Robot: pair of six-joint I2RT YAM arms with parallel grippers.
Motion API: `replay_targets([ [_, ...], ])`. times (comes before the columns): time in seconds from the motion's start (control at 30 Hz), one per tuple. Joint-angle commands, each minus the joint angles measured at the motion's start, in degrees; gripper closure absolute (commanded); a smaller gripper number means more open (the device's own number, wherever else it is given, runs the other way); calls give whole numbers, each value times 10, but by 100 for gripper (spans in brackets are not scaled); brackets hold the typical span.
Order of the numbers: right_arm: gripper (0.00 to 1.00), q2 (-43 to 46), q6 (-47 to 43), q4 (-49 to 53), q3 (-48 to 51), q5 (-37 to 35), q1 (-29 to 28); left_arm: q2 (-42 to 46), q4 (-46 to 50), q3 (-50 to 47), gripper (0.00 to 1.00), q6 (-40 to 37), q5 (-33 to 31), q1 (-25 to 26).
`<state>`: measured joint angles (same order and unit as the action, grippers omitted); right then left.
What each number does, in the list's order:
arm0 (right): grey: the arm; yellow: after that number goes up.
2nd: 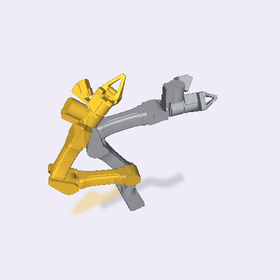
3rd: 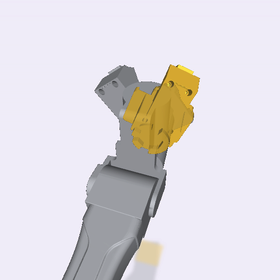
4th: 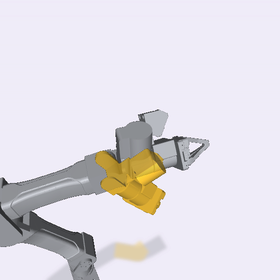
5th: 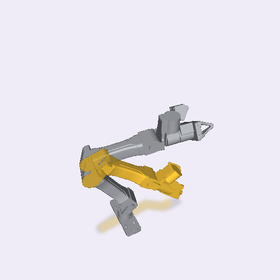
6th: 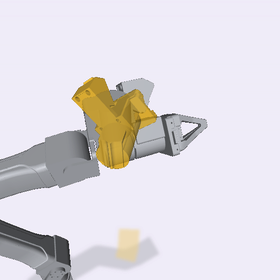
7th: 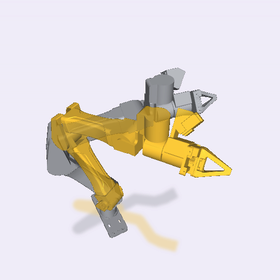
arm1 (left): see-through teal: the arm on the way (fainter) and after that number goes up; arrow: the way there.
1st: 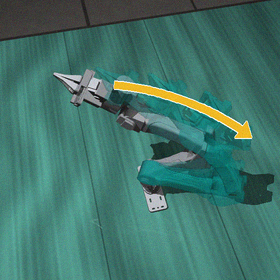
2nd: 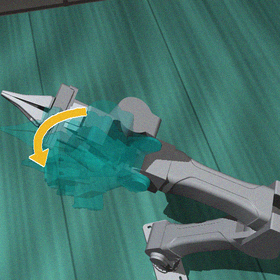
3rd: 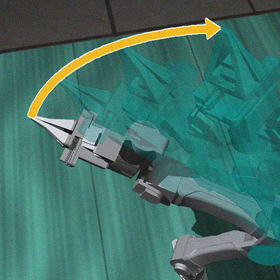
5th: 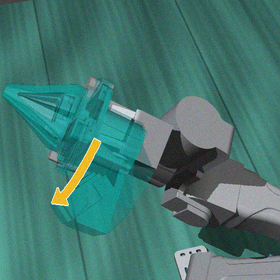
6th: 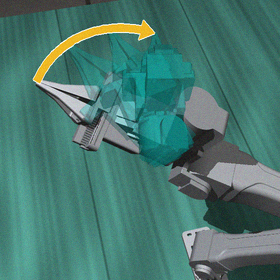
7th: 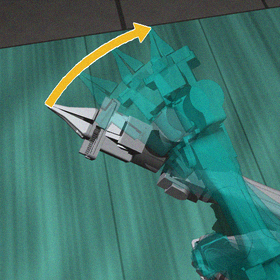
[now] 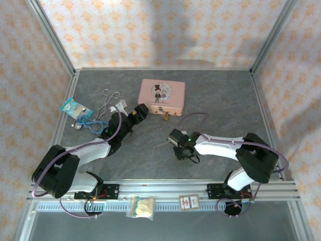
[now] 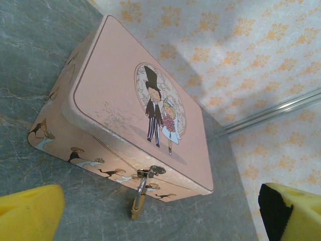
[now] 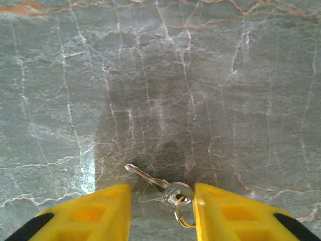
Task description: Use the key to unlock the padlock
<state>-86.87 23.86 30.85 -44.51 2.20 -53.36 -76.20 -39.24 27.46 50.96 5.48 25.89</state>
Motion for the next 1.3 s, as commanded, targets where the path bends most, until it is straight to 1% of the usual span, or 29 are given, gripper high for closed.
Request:
replay_targets([
  [0.0, 68, -4, 10, 24, 9, -29, -3, 14, 5, 0, 1, -6, -14, 3],
  [0.2, 89, 6, -3, 4, 14, -36, -2, 14, -3, -1, 1, 4, -5, 3],
  [0.27, 98, 22, -13, -9, 10, -42, -2, 17, -4, 0, 1, 11, -1, 3],
  [0.3, 100, 31, -21, -17, 8, -43, -2, 19, -5, 0, 1, 16, 1, 3],
  [0.43, 100, 71, -53, -72, -3, -14, 24, 23, -35, -8, 1, 54, 18, 6],
  [0.53, 100, 91, -65, -132, -4, 48, 66, 23, -69, -19, 2, 87, 25, 21],
  [0.63, 100, 94, -59, -180, -12, 104, 96, 23, -79, -24, 2, 116, 17, 44],
  [0.73, 100, 91, -49, -219, -20, 137, 108, 19, -103, -37, 1, 156, -2, 70],
  [0.83, 100, 87, -35, -253, -27, 147, 111, 7, -133, -51, 2, 199, -23, 95],
  [0.97, 100, 88, 2, -317, -21, 168, 113, -16, -163, -51, 2, 230, -46, 122],
  [1.07, 100, 92, 29, -356, -15, 172, 113, -32, -185, -47, 7, 237, -51, 132],
  [1.27, 100, 100, 46, -392, -13, 186, 113, -60, -230, -41, 23, 234, -34, 139],
])
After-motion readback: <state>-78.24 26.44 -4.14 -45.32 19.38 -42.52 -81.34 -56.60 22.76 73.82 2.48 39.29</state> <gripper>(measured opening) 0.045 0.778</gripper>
